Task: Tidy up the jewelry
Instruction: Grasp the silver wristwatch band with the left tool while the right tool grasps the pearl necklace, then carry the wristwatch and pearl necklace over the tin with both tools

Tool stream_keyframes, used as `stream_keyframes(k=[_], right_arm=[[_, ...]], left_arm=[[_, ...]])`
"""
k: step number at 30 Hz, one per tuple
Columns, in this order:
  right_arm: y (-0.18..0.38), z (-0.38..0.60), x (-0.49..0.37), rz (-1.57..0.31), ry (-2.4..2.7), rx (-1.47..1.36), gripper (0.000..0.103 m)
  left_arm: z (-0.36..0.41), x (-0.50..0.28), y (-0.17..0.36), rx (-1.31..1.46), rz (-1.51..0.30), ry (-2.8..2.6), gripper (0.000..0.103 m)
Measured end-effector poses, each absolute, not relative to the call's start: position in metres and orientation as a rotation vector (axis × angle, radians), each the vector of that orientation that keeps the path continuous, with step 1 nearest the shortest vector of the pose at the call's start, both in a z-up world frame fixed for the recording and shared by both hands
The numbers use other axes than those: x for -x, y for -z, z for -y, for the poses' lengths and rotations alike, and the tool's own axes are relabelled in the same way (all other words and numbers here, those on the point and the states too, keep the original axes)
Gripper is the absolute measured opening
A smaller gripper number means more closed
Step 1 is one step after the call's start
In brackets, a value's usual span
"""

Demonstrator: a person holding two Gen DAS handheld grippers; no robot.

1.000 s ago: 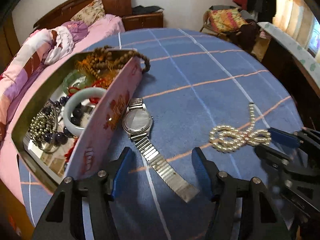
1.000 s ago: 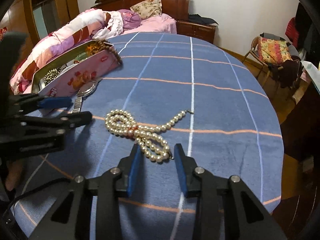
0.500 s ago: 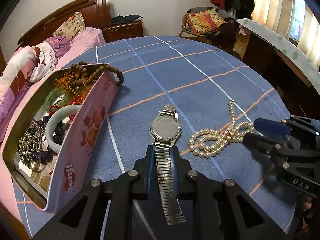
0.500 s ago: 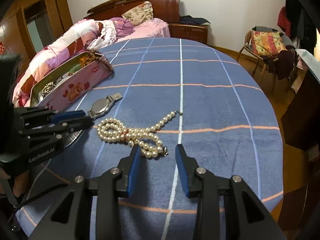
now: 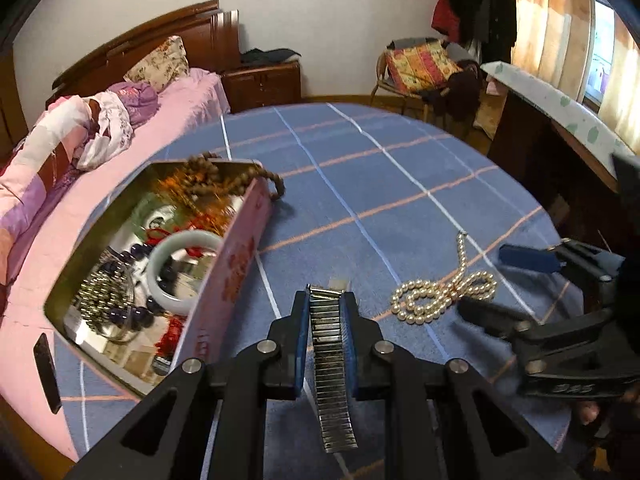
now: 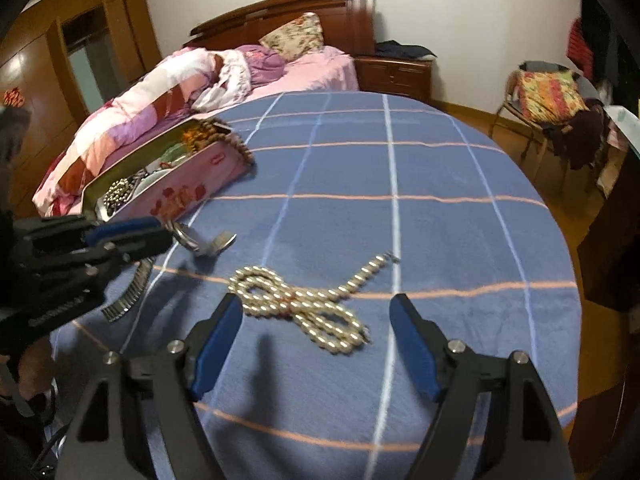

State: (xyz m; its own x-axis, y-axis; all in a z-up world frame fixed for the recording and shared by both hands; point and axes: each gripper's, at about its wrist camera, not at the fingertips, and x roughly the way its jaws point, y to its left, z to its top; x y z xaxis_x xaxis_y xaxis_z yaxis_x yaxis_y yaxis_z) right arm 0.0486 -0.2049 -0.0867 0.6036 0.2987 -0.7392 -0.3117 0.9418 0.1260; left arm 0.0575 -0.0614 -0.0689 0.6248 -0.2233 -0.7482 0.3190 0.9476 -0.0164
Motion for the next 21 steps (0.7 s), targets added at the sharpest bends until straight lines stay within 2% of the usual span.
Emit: stream_keyframes(k=[4,7,8,9,12,21], right_arm=[[0.096,0.197,-0.057,-0.898,-0.345,0.064,0.074],[0.099,0.198,-0.056,-0.914,-0.364,0.062,0.050],[0.098,0.198,-0.055,-0.918,-0.368,0.066,0.029],[0.098,0.199,-0.054,-0.921,-0.370,0.075,0.017],[0.094,0.203,-0.049,-0.905,-0.386,0.045,0.010],[0.062,0.196,-0.039,-0.816,-0.404,0.014,0.009]], left_arm=[[0.058,-0.052,0.060,-0.107,-0.822,0.321,0.015],[0.056,-0.050,0.057,-0.101,-0.817,0.327,0.015],[0.056,-0.049,0.056,-0.098,-0.814,0.328,0.015],[0.056,-0.049,0.055,-0.097,-0.812,0.328,0.015],[0.052,-0.047,0.050,-0.090,-0.801,0.331,0.015],[0.046,-0.043,0.028,-0.074,-0.755,0.321,0.015]])
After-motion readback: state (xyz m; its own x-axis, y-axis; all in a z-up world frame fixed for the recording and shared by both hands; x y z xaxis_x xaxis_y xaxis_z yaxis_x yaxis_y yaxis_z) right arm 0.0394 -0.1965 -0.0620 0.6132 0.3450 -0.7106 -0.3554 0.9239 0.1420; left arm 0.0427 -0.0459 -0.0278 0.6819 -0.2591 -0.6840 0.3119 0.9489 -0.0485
